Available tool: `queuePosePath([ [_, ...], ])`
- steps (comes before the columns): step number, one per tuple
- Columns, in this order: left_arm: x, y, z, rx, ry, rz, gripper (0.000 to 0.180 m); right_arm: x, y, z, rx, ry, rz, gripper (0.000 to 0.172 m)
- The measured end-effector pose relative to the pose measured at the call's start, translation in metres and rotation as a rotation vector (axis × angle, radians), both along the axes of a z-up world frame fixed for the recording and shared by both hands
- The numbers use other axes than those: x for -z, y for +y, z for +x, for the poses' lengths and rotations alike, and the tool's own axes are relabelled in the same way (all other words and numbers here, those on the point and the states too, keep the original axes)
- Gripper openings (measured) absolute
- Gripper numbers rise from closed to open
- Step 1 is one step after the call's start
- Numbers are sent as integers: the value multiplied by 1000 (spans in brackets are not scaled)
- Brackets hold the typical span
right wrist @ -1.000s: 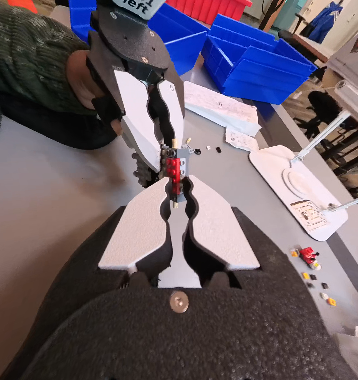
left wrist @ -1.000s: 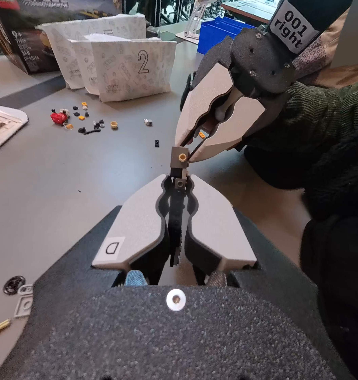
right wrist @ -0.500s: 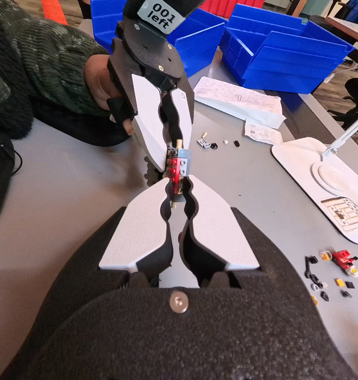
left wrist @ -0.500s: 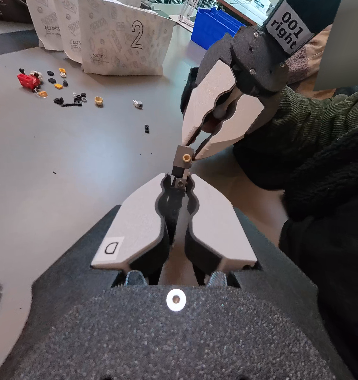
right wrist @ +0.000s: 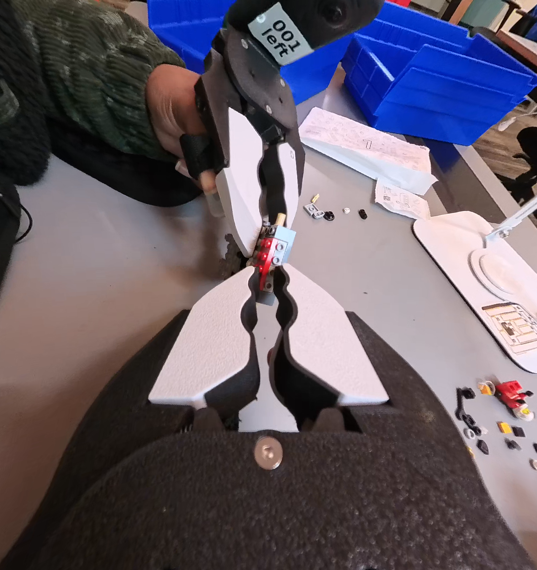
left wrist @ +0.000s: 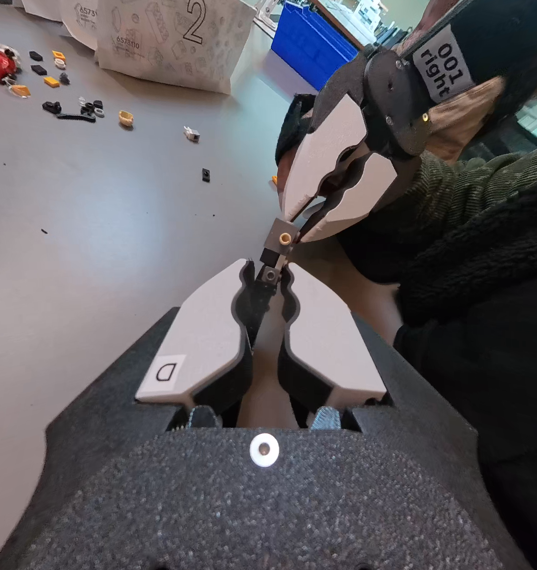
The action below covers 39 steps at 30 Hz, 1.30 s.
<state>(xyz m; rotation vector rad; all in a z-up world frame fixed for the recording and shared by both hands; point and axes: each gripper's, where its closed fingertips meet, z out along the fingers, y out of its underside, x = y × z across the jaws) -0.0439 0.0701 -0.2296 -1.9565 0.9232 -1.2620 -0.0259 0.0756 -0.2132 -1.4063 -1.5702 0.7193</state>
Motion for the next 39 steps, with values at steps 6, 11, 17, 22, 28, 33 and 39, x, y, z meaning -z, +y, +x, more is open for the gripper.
queuePosePath([
  [6, 1, 25, -8, -120, 13, -1, 14, 7, -48, -23, -209, 6, 34, 4],
  [11, -2, 15, -2, -76, 37, 86, 14, -36, -21, -7, -86, 159, 79, 0],
  [17, -9, 10, 3, -56, 40, 127, 14, -28, 14, 1, 84, 93, 115, 14],
  [22, -6, 5, 8, -40, 67, 126, 14, -15, 12, -8, 85, 16, 176, 13],
  [28, -2, 4, 7, -43, 81, 88, 14, -9, 11, -13, 98, -16, 206, 10],
  [33, 1, 5, 6, -49, 88, 65, 14, -4, 12, -12, 110, -2, 134, 10],
  [39, 8, 8, 5, -70, 109, 33, 14, 3, 13, -15, 140, -14, 80, 10],
])
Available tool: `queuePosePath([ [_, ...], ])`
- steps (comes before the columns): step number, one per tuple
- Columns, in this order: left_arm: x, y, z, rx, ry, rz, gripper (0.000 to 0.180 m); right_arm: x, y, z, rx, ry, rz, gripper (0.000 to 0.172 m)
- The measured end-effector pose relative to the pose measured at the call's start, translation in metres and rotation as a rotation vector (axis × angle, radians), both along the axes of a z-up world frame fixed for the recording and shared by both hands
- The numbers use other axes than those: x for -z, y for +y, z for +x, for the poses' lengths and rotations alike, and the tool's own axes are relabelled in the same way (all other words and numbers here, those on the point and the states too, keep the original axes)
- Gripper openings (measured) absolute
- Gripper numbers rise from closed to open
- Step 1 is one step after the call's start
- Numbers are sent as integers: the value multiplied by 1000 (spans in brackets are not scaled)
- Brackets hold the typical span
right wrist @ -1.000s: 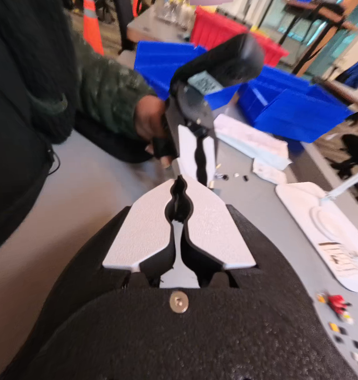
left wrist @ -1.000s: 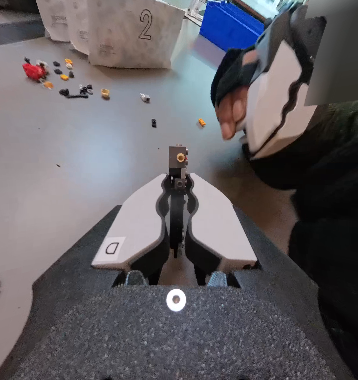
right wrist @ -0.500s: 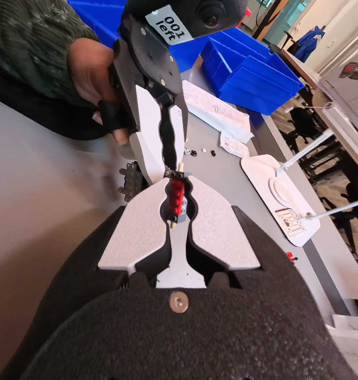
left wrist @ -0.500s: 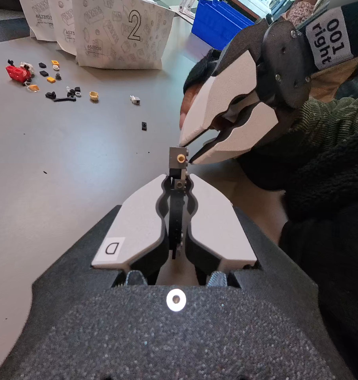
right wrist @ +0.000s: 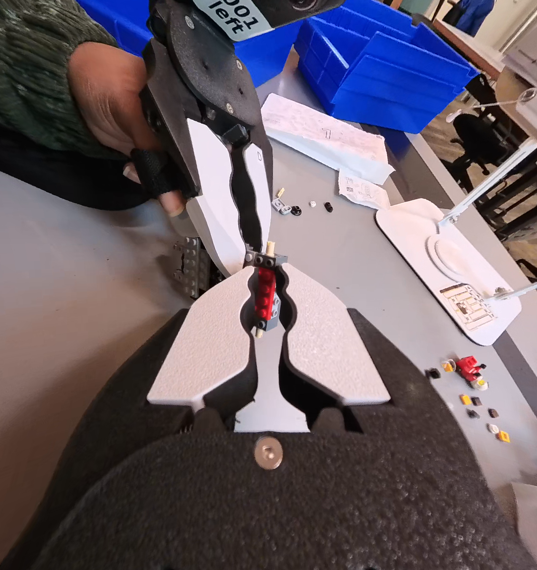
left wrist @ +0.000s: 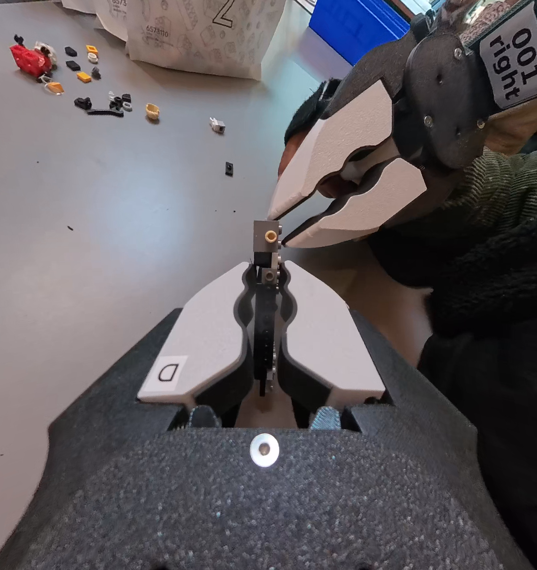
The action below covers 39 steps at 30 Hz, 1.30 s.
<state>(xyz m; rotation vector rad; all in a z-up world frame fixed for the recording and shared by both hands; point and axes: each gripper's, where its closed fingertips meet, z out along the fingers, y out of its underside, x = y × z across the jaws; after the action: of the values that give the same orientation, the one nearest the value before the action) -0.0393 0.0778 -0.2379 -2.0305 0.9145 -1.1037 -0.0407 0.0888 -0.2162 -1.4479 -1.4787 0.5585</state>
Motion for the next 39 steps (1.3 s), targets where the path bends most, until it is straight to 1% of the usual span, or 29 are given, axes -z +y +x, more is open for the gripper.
queuePosePath([
  [5, 4, 2, -2, -16, 27, 16, 14, 5, 2, -2, 27, 22, -62, 12],
  [7, 5, 2, -2, -16, 26, 14, 13, 6, 2, -2, 38, 48, -103, 10],
  [8, 6, 2, -2, -14, 28, 10, 14, 7, 3, -1, 44, 62, -132, 6],
  [12, 8, 2, -1, -12, 13, -17, 13, 8, 4, 1, 25, 105, -205, 5],
  [13, 8, 2, 0, -13, 7, -19, 13, 7, 2, 1, 5, 121, -241, 4],
  [14, 6, 10, -3, -64, -7, 1, 14, 9, -15, -3, -98, 119, -327, 3],
  [15, 2, 17, -7, -86, -14, 1, 14, 20, -36, -11, -182, 74, -376, 3],
  [16, 1, 17, -8, -69, -12, 5, 14, 29, -41, -17, -185, 20, -270, 2],
  [17, 2, 13, -7, -53, 3, 19, 13, 16, -33, -18, -154, 64, -177, 1],
  [18, 2, 9, -6, -41, 2, 34, 14, -6, -20, -13, -116, 166, -203, 0],
  [19, 1, 7, -6, -36, -13, 29, 14, -17, -9, -5, -83, 213, -247, 0],
  [21, -1, 10, -7, -44, -31, 11, 14, -14, 1, 2, -33, 195, -196, 0],
  [22, -2, 10, -7, -41, -36, 9, 14, -11, 2, 1, -20, 172, -150, 5],
  [23, -2, 9, -5, -35, -36, 12, 14, -8, 3, 0, -14, 143, -116, 14],
  [25, -3, 7, -3, -25, -34, 18, 14, -4, 6, -2, 3, 122, -99, 17],
  [28, -3, 7, -4, -35, -32, 16, 14, 3, 8, -1, 21, 80, -84, 16],
  [31, -2, 8, -4, -44, -25, 19, 14, 5, 9, -1, 40, 56, -46, 15],
  [34, 1, 8, -4, -51, -17, 9, 14, 6, 10, -2, 65, 14, 46, 11],
  [35, 1, 8, -4, -49, -17, 2, 14, 5, 10, -1, 71, 7, 78, 5],
  [36, 1, 8, -4, -51, -15, 7, 14, 5, 11, -1, 74, 0, 88, 5],
  [38, 1, 7, -4, -46, 0, 27, 14, 5, 10, -2, 70, 6, 68, 5],
  [39, 2, 7, -4, -42, 3, 27, 14, 5, 9, -2, 65, 17, 27, 5],
])
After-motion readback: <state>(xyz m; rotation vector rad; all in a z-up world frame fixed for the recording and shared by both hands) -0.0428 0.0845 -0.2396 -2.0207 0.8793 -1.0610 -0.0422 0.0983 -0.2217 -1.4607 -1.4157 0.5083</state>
